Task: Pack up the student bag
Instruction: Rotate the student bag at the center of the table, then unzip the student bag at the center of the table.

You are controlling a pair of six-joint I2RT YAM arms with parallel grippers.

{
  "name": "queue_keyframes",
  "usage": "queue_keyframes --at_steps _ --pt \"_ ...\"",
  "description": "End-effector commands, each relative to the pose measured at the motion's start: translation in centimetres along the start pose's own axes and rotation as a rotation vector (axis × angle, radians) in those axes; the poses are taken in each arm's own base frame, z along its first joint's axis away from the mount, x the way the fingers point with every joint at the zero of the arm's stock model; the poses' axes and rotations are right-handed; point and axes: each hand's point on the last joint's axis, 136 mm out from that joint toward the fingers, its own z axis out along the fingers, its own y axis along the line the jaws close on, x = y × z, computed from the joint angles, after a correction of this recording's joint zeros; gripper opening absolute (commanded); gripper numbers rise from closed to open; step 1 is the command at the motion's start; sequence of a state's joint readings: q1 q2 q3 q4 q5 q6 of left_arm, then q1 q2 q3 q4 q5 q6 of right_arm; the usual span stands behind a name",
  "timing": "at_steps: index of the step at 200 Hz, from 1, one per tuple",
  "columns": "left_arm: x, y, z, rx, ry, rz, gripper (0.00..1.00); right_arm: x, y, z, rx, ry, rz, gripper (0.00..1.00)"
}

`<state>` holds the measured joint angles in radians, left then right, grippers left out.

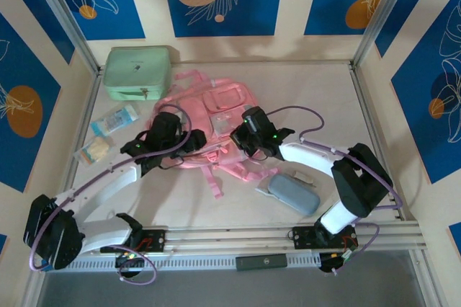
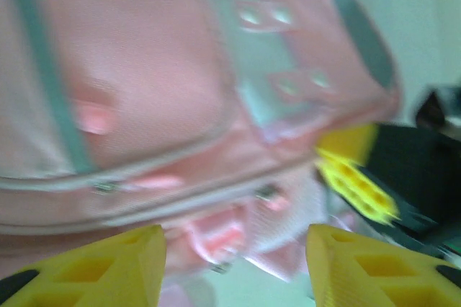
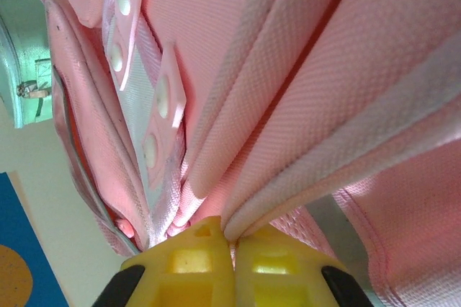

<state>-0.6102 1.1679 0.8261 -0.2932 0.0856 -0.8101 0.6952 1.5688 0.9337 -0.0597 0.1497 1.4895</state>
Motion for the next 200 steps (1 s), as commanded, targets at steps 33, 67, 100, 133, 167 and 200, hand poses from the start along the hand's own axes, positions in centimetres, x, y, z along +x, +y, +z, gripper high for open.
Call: queue_keyframes --at_steps 33,67,100,133,167,200 --pt "4.4 -3.1 2.2 -0.052 0.078 0.026 0.49 1.4 2.6 -1.6 -0.086 0.017 0.027 0.0" --pt "4.8 -4.3 4.6 -0.053 0.087 0.029 0.44 1.3 3.0 -2.1 -0.096 0.008 0.022 0.0" --pt "4.6 -4.2 6.8 -0.107 0.096 0.034 0.39 1.3 3.1 -2.3 -0.102 0.003 0.024 0.0" --pt "4.5 -2.8 8.6 -0.181 0.084 0.03 0.37 1.5 3.1 -2.3 -0.105 0.011 0.021 0.0" --pt "4.5 -1.5 8.8 -0.253 0.075 0.03 0.36 1.5 3.0 -2.3 -0.102 0.013 0.018 0.0" --pt "4.3 -1.2 9.9 -0.249 0.038 -0.003 0.34 1.7 3.0 -1.8 -0.107 0.022 0.028 0.0"
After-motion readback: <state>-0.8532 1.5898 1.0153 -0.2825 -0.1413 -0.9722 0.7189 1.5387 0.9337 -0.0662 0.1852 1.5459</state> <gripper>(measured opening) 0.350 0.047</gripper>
